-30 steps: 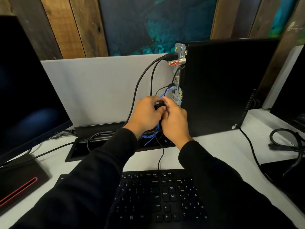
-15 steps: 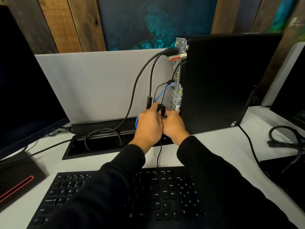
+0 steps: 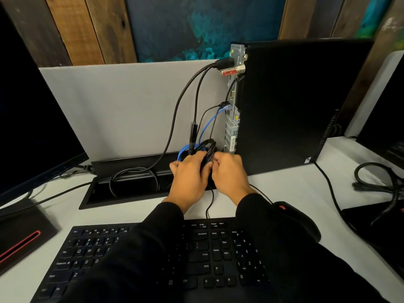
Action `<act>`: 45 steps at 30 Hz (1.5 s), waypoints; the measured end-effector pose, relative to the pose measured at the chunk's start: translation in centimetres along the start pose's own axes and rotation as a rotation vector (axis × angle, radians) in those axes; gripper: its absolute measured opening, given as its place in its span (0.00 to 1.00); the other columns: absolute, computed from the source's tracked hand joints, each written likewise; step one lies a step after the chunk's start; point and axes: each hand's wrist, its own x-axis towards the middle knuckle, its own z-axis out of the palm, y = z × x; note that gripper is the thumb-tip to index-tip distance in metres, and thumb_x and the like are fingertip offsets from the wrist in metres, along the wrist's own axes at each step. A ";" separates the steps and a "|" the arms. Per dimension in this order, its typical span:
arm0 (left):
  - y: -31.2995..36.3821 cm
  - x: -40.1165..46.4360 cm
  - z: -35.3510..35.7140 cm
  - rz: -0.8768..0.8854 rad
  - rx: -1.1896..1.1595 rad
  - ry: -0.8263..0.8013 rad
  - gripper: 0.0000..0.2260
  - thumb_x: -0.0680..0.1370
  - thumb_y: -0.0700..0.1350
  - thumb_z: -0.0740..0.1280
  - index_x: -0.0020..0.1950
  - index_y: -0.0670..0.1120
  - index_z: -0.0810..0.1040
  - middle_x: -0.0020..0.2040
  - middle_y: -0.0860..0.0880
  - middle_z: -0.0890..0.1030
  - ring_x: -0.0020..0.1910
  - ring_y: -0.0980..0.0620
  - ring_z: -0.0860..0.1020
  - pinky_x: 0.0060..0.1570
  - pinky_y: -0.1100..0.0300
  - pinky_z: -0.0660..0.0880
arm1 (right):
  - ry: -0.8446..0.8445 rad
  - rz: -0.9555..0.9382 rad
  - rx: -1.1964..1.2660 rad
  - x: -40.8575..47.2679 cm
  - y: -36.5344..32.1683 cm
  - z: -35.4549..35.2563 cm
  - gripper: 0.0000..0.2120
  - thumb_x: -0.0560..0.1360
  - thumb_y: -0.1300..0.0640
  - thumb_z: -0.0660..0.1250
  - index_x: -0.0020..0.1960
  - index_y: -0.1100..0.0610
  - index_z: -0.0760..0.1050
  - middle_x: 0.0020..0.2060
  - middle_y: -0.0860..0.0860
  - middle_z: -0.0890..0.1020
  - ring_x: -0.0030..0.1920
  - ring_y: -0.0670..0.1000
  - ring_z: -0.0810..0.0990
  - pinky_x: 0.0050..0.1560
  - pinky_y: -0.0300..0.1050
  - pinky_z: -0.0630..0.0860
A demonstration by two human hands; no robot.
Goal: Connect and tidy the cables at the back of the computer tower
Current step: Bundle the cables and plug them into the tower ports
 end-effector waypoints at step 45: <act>4.0 0.2 -1.9 -0.602 -1.284 0.220 0.21 0.79 0.35 0.70 0.59 0.52 0.61 0.47 0.45 0.84 0.47 0.53 0.84 0.49 0.60 0.79 | 0.124 0.284 0.605 -1.4 -0.8 0.0 0.18 0.85 0.50 0.61 0.74 0.42 0.70 0.60 0.49 0.83 0.57 0.51 0.83 0.59 0.54 0.82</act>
